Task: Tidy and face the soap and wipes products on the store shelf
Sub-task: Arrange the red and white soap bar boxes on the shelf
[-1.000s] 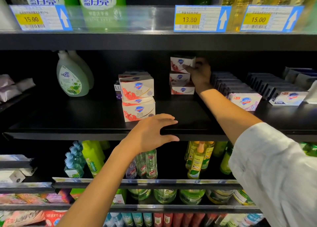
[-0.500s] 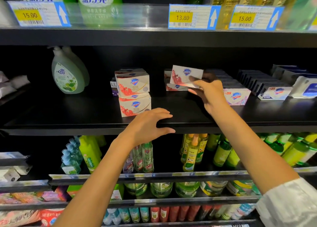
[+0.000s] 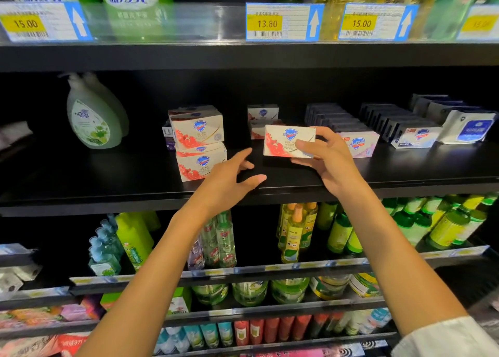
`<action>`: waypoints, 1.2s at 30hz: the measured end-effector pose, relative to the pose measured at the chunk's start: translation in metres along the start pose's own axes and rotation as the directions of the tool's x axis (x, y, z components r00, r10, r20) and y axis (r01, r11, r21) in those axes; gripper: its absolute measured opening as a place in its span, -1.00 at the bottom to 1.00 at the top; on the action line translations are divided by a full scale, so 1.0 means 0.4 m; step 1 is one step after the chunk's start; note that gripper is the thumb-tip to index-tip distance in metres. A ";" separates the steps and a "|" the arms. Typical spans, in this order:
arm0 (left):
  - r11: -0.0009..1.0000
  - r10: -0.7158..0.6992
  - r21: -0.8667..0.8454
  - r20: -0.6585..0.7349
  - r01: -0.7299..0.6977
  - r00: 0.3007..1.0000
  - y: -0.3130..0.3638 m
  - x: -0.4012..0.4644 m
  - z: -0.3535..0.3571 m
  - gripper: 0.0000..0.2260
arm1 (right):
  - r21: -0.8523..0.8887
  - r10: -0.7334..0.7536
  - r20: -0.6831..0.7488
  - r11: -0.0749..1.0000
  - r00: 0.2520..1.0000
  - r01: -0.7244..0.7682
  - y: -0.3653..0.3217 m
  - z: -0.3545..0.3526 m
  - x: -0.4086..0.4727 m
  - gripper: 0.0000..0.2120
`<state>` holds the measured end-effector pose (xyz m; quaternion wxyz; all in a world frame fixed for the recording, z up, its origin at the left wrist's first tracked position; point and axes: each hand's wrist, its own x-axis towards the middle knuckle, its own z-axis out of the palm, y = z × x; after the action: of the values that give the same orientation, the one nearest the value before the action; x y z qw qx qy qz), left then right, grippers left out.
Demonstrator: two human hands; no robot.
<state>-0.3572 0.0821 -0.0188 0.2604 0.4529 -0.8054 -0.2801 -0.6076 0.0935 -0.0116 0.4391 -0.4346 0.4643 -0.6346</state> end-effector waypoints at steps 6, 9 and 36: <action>0.917 -0.027 -0.399 -0.063 0.000 0.998 0.061 0.044 0.025 -0.40 | -0.068 -0.042 0.097 0.997 0.994 0.049 -0.004 -0.002 -0.016 -0.58; 0.707 -0.095 -0.704 0.010 0.074 0.995 0.083 0.065 0.036 -0.57 | -0.092 -0.059 0.111 0.993 0.992 0.069 -0.004 -0.004 -0.018 -0.58; 0.489 -0.089 -0.870 0.013 0.056 0.996 0.042 0.085 0.024 -0.78 | -0.112 -0.043 0.096 0.992 0.994 0.054 -0.003 0.027 -0.025 -0.77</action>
<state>-0.3887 0.0618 -0.0086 0.4544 0.2981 -0.5306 -0.6505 -0.5948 0.1012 -0.0097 0.4193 -0.4995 0.4682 -0.5963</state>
